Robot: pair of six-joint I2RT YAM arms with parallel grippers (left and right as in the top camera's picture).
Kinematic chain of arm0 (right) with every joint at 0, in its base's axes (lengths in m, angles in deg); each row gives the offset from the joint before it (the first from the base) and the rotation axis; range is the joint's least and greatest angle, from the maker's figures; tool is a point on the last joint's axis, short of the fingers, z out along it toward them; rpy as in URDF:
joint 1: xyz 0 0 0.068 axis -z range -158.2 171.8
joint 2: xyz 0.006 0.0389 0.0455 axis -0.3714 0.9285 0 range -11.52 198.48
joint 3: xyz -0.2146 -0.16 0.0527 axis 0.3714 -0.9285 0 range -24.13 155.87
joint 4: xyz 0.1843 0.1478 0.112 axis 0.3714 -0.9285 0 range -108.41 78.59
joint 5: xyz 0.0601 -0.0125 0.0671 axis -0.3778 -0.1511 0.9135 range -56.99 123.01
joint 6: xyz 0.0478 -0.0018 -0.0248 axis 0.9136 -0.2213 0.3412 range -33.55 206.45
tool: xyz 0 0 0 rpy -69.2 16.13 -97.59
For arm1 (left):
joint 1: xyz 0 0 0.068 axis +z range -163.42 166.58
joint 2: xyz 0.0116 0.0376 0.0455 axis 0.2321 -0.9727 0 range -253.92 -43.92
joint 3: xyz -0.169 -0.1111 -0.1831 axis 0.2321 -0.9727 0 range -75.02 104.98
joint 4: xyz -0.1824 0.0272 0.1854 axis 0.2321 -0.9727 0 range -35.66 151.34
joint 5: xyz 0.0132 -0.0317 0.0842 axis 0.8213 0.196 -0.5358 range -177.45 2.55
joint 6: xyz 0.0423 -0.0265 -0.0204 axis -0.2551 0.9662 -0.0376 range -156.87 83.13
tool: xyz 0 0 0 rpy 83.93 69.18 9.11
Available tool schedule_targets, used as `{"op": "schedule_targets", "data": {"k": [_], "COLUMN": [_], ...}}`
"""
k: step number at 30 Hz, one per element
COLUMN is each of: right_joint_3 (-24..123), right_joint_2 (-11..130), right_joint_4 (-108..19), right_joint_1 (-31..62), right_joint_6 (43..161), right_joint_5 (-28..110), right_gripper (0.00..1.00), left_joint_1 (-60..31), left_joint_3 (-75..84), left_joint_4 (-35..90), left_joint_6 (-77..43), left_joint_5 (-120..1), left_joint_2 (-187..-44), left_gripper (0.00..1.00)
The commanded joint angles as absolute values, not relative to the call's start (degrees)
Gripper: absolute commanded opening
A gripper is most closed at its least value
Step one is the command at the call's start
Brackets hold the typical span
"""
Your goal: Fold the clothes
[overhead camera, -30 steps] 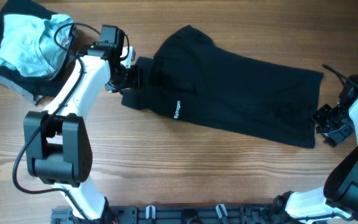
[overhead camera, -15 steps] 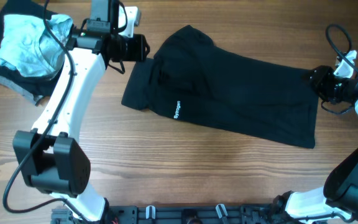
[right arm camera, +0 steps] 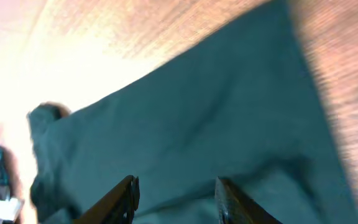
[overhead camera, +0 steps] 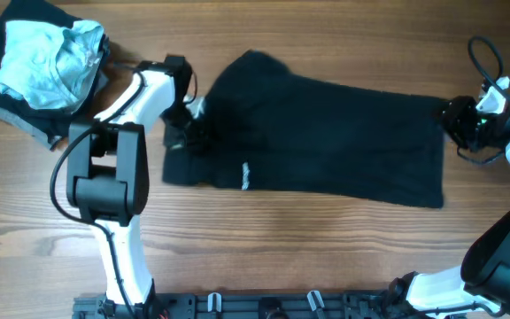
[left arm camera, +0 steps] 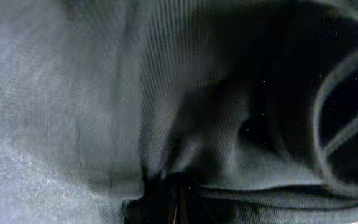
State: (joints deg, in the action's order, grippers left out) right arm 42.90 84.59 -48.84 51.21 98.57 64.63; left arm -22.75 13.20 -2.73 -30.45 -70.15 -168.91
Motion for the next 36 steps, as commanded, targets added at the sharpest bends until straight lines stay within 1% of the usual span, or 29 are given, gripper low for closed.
{"op": "schedule_targets", "data": {"k": [1,3,5,6,7,9,10,11,12,14,15,19,20,21,24,25,26,27,28,29,30,32,33,34,35,36], "right_joint_3": [43.86,43.86,43.86,43.79,43.77,43.77,43.77,43.77,43.77,43.77,43.77,43.77,43.77,43.77,43.77,43.77,43.77,43.77,43.77,43.77,43.77,43.77,43.77,43.77,43.77,43.77], "right_joint_2": [84.16,84.16,84.16,84.18,84.29,85.42,86.41,87.57,88.75,90.82,91.06,91.13,91.13,91.13,91.13,91.13,91.13,91.13,91.13,91.13,91.13,91.13,91.15,91.15,91.3,91.87], "right_joint_4": [-49.27,-49.03,-47.5,-44.75,-42.63,-37.97,-36.11,-34.69,-33.8,-33.19,-33.36,-35.15,-35.81,-36.22,-36.97,-36.97,-36.92,-36.81,-36.44,-35.72,-34.85,-32.55,-31.7,-30.89,-30.02,-29.43], "right_joint_1": [50.91,50.88,50.34,49.31,48.33,45.59,43.98,42.62,41.55,40.41,40.39,40.41,40.41,40.39,40.41,40.41,40.41,40.41,40.41,40.41,40.41,40.41,40.41,40.41,40.41,40.41], "right_joint_6": [96.91,96.34,93.57,91.93,91.03,90.97,91.12,91.18,92.01,94.31,94.33,94.11,94.13,94.11,94.05,94.05,94.03,94.03,94.03,94.07,94.05,94.05,94.05,93.89,92.52,92.23], "right_joint_5": [62.33,62.68,63.21,63.14,63.19,63.08,62.25,60.37,58.03,55.43,55.45,55.43,55.43,55.43,55.43,55.4,55.4,55.38,55.08,53.83,51.75,45.94,44.28,43.06,40.52,38.77], "right_gripper": [0.44,0.45,0.52,0.56,0.56,0.57,0.57,0.57,0.56,0.57,0.57,0.56,0.57,0.56,0.56,0.56,0.56,0.56,0.56,0.56,0.57,0.57,0.57,0.55,0.5,0.48], "left_joint_1": [-17.57,-15.34,-12.54,-11.82,-11.64,-12.32,-13.28,-14.31,-15.79,-18.55,-19.55,-21.56,-21.56,-21.56,-21.56,-21.54,-21.59,-21.72,-21.87,-21.96,-21.94,-21.39,-21.22,-21.13,-20.91,-20.63], "left_joint_3": [8.68,9.84,14.6,17.57,21.97,25.83,26.42,26.36,26.01,26.01,26.01,26.01,26.01,26.01,26.01,26.01,26.01,26.01,26.01,26.01,26.03,26.21,26.21,26.21,26.21,26.21], "left_joint_4": [-10.25,-14.69,-18.49,-18.82,-17.53,-11.45,-3.04,4.04,11.45,20.74,23.54,31.26,33.18,34.27,35.26,35.17,34.69,33.88,33.18,32.11,31.96,32.0,31.91,31.34,30.67,29.9], "left_joint_6": [-27.0,-27.04,-27.22,-27.28,-27.57,-29.47,-30.67,-30.67,-30.67,-30.67,-30.67,-30.63,-30.63,-30.65,-30.65,-30.63,-30.63,-30.63,-30.63,-30.6,-30.6,-30.36,-30.34,-30.21,-30.23,-30.25], "left_joint_5": [-81.16,-81.16,-80.99,-79.57,-76.01,-69.38,-63.96,-61.43,-61.82,-63.66,-64.53,-66.3,-66.32,-66.85,-69.6,-69.54,-69.52,-69.52,-69.45,-67.72,-64.58,-57.78,-56.69,-56.6,-56.62,-56.62], "left_joint_2": [-170.94,-169.3,-166.05,-164.49,-162.68,-161.13,-160.78,-160.98,-161.78,-164.25,-165.76,-173.0,-174.88,-176.08,-177.89,-178.2,-178.31,-178.33,-178.33,-178.31,-178.26,-177.15,-176.38,-175.12,-173.59,-171.64], "left_gripper": [0.04,0.04,0.04,0.16,0.29,0.39,0.47,0.47,0.5,0.55,0.55,0.58,0.62,0.63,0.7,0.7,0.66,0.54,0.39,0.13,0.04,0.04,0.04,0.04,0.04,0.04]}}
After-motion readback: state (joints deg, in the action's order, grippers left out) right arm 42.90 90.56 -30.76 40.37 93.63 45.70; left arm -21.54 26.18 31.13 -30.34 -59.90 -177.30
